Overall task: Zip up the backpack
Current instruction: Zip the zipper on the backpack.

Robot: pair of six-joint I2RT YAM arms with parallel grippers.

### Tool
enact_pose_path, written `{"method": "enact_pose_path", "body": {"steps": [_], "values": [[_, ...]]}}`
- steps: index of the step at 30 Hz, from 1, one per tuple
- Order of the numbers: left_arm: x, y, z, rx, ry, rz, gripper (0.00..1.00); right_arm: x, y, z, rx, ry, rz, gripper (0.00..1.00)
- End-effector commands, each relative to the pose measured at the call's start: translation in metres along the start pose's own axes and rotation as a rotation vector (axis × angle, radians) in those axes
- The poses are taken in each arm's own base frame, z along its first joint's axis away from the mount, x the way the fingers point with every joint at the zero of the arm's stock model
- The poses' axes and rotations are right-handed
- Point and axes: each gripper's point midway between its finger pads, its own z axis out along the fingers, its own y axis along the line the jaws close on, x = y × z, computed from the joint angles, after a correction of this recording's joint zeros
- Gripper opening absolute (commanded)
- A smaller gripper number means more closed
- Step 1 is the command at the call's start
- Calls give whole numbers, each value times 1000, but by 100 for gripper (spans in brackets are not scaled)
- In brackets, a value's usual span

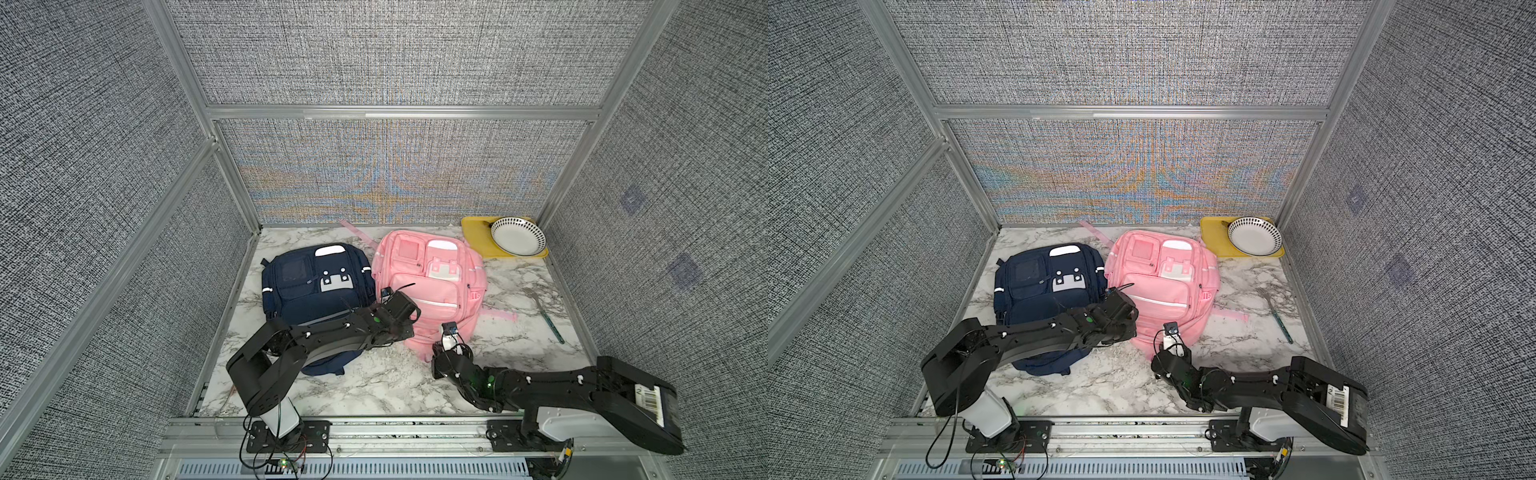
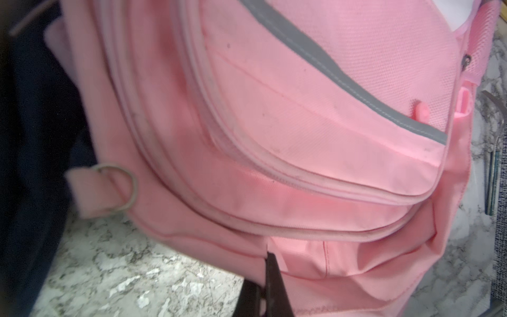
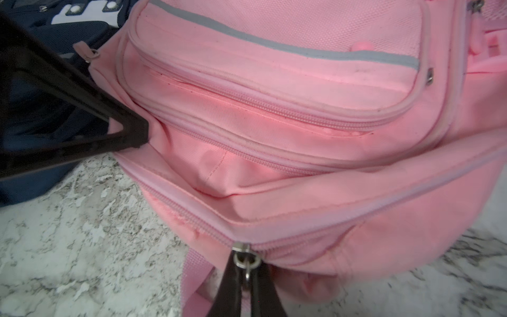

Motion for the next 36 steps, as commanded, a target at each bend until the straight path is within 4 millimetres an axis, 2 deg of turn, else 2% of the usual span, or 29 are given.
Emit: {"method": "enact_pose_path", "body": {"steps": [1,10,24,32,36], "values": [[-18,14,-7,-41,-82,20,0,16,-27,-3,105,48,-47,0],[-25,35,-18,-42,-97,-6,0,15,-45,-9,162,33,-40,0],[-36,62,-41,-54,-133,-41,0,-1,-59,-12,178,1,-46,0],[-61,79,-59,-70,-197,-66,0,8,-56,-11,137,41,-38,0],[-72,81,-55,-67,-183,-66,0,24,-46,-8,77,101,-38,0]]}}
